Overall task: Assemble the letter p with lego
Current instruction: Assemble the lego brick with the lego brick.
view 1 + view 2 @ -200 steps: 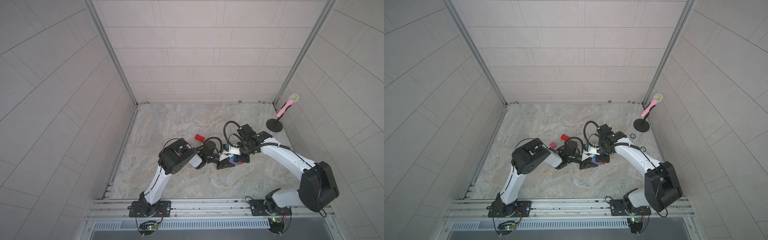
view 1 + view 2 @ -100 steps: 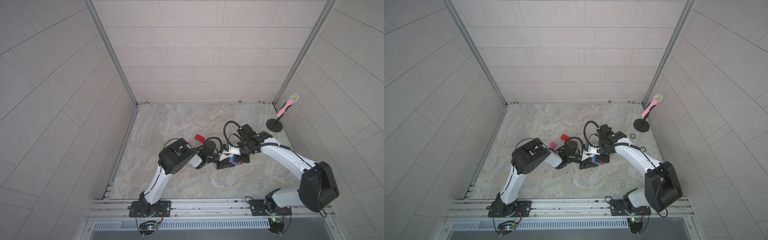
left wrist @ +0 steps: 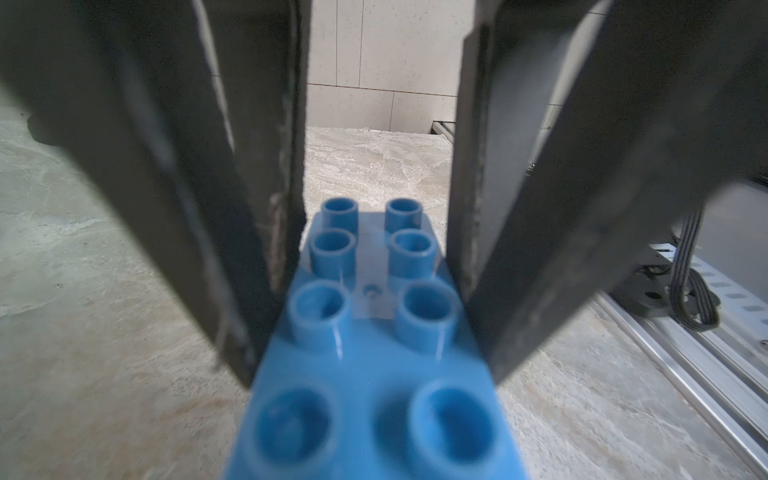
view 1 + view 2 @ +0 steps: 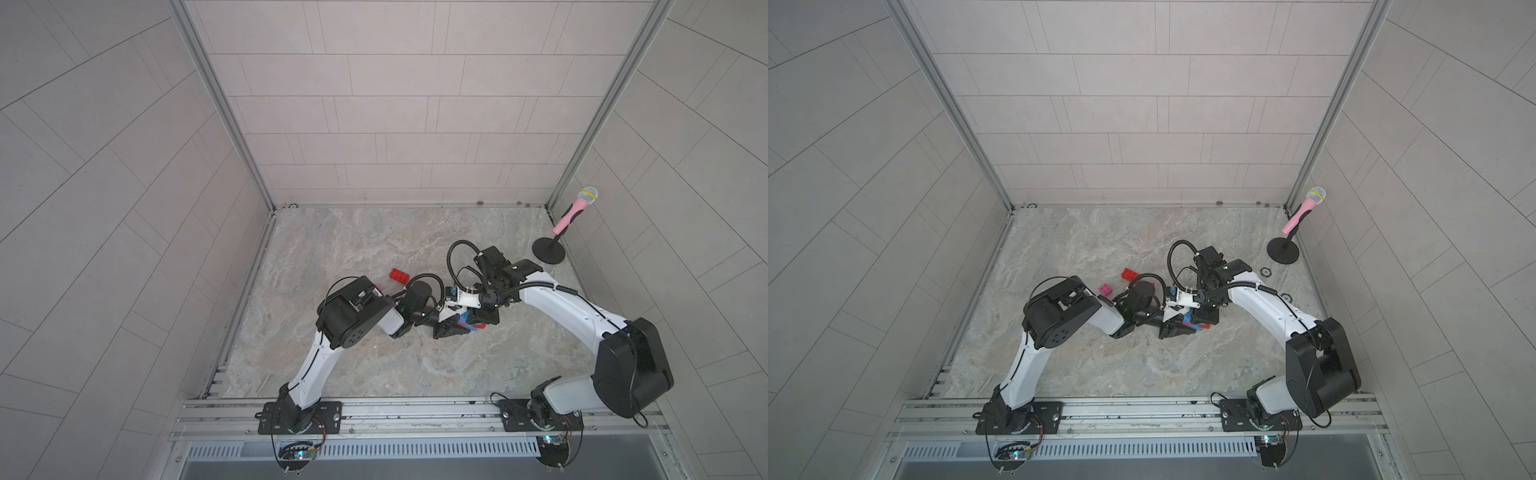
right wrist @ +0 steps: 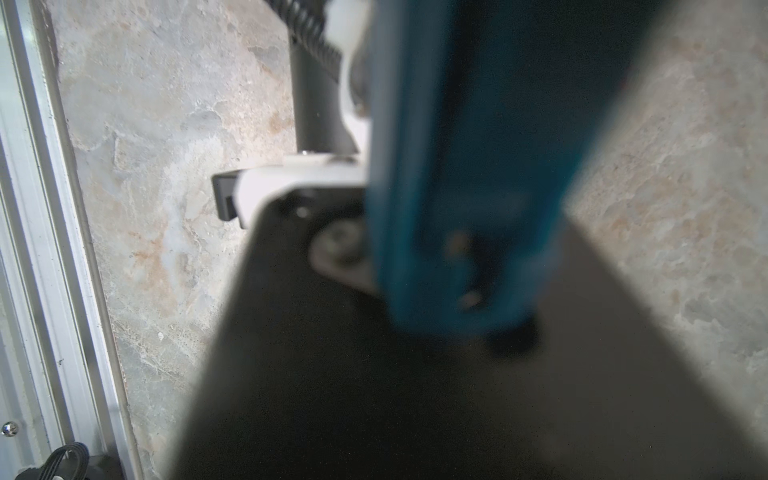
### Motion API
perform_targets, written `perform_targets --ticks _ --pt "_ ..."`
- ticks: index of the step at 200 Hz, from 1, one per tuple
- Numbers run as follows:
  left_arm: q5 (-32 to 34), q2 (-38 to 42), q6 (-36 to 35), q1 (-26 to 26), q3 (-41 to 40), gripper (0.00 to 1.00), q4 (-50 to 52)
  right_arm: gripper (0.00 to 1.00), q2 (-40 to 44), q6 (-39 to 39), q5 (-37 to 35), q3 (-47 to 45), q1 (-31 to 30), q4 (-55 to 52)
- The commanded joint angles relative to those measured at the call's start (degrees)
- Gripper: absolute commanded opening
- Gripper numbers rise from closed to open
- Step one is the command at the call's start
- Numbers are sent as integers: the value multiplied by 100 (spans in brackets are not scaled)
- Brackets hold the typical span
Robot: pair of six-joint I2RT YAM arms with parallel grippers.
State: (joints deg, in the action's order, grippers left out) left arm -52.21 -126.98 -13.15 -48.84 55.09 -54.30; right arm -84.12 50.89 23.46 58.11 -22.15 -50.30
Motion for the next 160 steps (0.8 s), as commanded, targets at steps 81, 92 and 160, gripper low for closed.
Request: perform_targets --ticks 81,92,160 --pt "518 -272 -198 -249 70 0 1396 7 -1374 -323 -1000 -481 -566 -571" --pt "518 -273 -205 -247 63 0 1393 12 -1319 -356 -1055 -511 -563 -538" --pt "515 -292 -212 -246 72 0 1396 56 -115 -448 -366 -411 -105 -182"
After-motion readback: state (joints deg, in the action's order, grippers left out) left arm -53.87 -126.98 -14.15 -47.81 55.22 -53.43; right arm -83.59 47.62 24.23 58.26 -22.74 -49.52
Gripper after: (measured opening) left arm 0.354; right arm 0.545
